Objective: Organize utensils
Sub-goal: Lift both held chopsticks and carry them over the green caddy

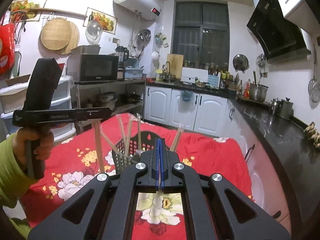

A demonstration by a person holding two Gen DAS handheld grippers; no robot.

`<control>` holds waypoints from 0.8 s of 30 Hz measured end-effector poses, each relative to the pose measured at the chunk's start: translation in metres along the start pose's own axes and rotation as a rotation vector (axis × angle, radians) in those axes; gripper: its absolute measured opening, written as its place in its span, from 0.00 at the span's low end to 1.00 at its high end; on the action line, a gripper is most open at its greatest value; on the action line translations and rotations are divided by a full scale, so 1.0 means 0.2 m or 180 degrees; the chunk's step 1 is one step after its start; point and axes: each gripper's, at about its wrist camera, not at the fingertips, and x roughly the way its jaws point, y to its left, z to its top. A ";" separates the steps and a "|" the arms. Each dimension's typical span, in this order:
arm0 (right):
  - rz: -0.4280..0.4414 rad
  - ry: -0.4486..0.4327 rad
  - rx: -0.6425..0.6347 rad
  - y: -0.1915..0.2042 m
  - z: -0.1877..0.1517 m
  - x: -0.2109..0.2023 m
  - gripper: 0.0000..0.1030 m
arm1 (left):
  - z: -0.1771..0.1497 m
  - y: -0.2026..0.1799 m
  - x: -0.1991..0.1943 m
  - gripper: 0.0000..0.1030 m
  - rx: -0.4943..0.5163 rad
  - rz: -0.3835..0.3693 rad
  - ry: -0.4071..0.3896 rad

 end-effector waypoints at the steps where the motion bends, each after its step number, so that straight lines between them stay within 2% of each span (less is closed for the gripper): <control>1: -0.0007 -0.0028 -0.0013 0.00 0.01 -0.01 0.01 | 0.01 0.00 0.00 0.01 0.0012 0.0000 -0.0019; 12: 0.0013 -0.0463 -0.0156 0.02 0.26 -0.09 0.01 | 0.23 -0.08 -0.03 0.01 0.0151 0.0007 -0.0308; 24: -0.0009 -0.0670 -0.0151 -0.02 0.49 -0.02 0.01 | 0.52 -0.07 -0.05 0.01 0.0232 0.0224 -0.0683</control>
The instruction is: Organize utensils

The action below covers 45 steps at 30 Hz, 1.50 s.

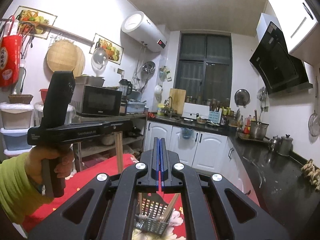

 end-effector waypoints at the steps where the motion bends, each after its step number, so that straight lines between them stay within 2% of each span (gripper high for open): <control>1: -0.0007 0.0002 0.0004 -0.01 0.00 0.02 0.01 | 0.01 0.01 0.00 0.01 0.0000 0.0018 -0.0022; 4: -0.0021 0.0050 0.0040 -0.03 0.00 0.08 0.01 | 0.03 0.03 0.05 0.01 0.0046 0.0145 -0.0080; 8: -0.0011 0.0158 0.0052 -0.03 -0.05 0.19 0.01 | -0.01 0.09 0.13 0.01 0.0010 0.0223 -0.0028; 20: 0.0103 0.0641 0.0146 0.05 -0.30 0.46 0.03 | -0.30 0.26 0.26 0.01 -0.0163 0.0350 0.0228; 22: 0.0114 0.0708 0.0208 0.05 -0.35 0.47 0.03 | -0.34 0.27 0.25 0.09 -0.0203 0.0349 0.0303; 24: 0.0128 0.0735 0.0294 0.04 -0.39 0.46 0.08 | -0.36 0.27 0.23 0.32 -0.0217 0.0361 0.0341; 26: 0.0126 0.0751 0.0361 0.03 -0.41 0.44 0.19 | -0.39 0.28 0.21 0.37 -0.0228 0.0364 0.0362; 28: 0.0119 0.0756 0.0413 0.02 -0.43 0.40 0.20 | -0.42 0.28 0.17 0.49 -0.0253 0.0417 0.0384; 29: 0.0109 0.0742 0.0431 0.02 -0.44 0.38 0.24 | -0.43 0.28 0.15 0.58 -0.0267 0.0429 0.0383; 30: 0.0076 0.0722 0.0442 0.01 -0.44 0.36 0.28 | -0.44 0.28 0.13 0.62 -0.0285 0.0429 0.0373; 31: 0.0038 0.0698 0.0447 0.01 -0.45 0.32 0.38 | -0.45 0.29 0.11 0.65 -0.0307 0.0431 0.0361; 32: -0.0001 0.0665 0.0450 0.01 -0.46 0.29 0.45 | -0.46 0.29 0.07 0.73 -0.0339 0.0430 0.0349; 33: -0.0025 0.0642 0.0451 0.01 -0.46 0.26 0.47 | -0.47 0.29 0.05 0.82 -0.0362 0.0435 0.0326; 34: -0.0036 0.0628 0.0453 0.01 -0.47 0.23 0.48 | -0.47 0.29 0.02 0.86 -0.0377 0.0448 0.0304; 36: -0.0073 0.0603 0.0466 0.01 -0.49 0.19 0.55 | -0.49 0.28 -0.04 0.90 -0.0388 0.0471 0.0266; 39: -0.0128 0.0559 0.0494 0.00 -0.52 0.12 0.63 | -0.53 0.25 -0.11 0.90 -0.0372 0.0523 0.0267; 45: -0.0198 0.0536 0.0549 0.02 -0.60 0.01 0.79 | -0.64 0.24 -0.22 0.90 -0.0439 0.0650 0.0391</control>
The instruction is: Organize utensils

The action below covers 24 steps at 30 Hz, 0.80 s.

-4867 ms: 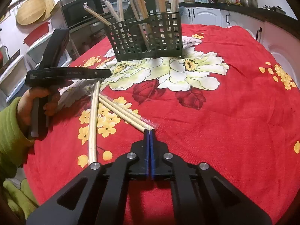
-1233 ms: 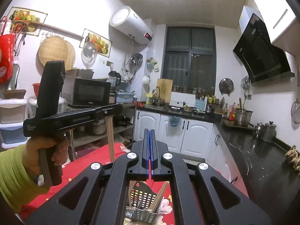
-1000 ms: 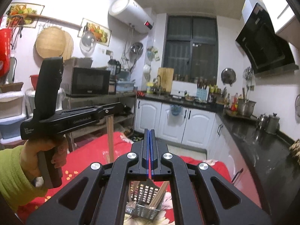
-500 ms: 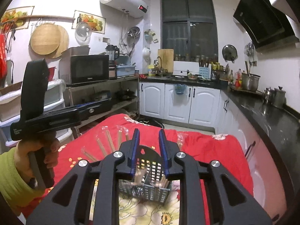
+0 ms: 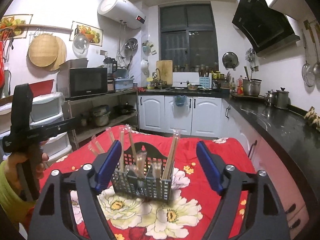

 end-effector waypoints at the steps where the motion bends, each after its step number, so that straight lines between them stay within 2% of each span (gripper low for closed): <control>1: -0.0007 0.0003 0.0005 0.01 -0.02 -0.01 0.81 | -0.03 0.00 -0.02 0.90 0.0008 0.0021 0.0032; 5: -0.0046 0.0063 0.0007 0.04 -0.11 -0.05 0.89 | -0.15 -0.03 -0.06 0.90 0.0040 0.0116 0.0176; 9: -0.0019 0.0226 0.0036 0.07 -0.23 -0.06 0.91 | -0.31 -0.07 -0.06 0.90 0.0085 0.0184 0.0416; 18: -0.0110 0.0533 0.0020 0.13 -0.51 -0.08 0.93 | -0.55 -0.14 -0.04 0.90 0.0137 0.0400 0.0623; 21: -0.0181 0.0467 -0.0020 0.14 -0.57 -0.11 0.94 | -0.62 -0.17 -0.04 0.90 0.0170 0.0551 0.0622; 24: -0.0226 0.0285 -0.0030 0.15 -0.60 -0.15 0.94 | -0.68 -0.18 -0.04 0.90 0.0219 0.0718 0.0600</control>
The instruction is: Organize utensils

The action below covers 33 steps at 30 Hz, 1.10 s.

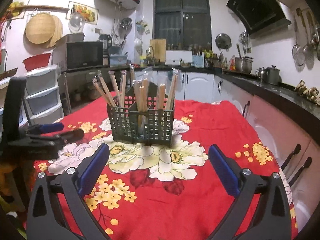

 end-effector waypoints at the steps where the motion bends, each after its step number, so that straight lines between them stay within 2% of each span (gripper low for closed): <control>1: -0.0022 -0.0066 0.0004 0.00 -0.01 -0.01 0.94 | -0.02 -0.01 0.00 0.90 0.0009 0.0029 -0.0006; 5: -0.0048 -0.0319 0.0075 0.00 -0.04 -0.06 0.94 | -0.07 -0.05 -0.02 0.90 0.0089 0.0167 -0.0160; 9: -0.0108 -0.0495 0.0130 -0.02 -0.05 -0.09 0.94 | -0.09 -0.05 -0.04 0.90 0.0065 0.0058 -0.0328; 13: -0.0156 -0.0620 0.0145 -0.02 -0.07 -0.12 0.94 | -0.10 -0.05 -0.07 0.90 0.0065 0.0123 -0.0514; 17: -0.0176 -0.0650 0.0262 -0.04 -0.10 -0.11 0.94 | -0.11 -0.05 -0.07 0.90 0.0043 0.0076 -0.0529; 33: -0.0205 -0.0638 0.0272 -0.04 -0.12 -0.11 0.94 | -0.11 -0.08 -0.09 0.90 0.0061 0.0044 -0.0609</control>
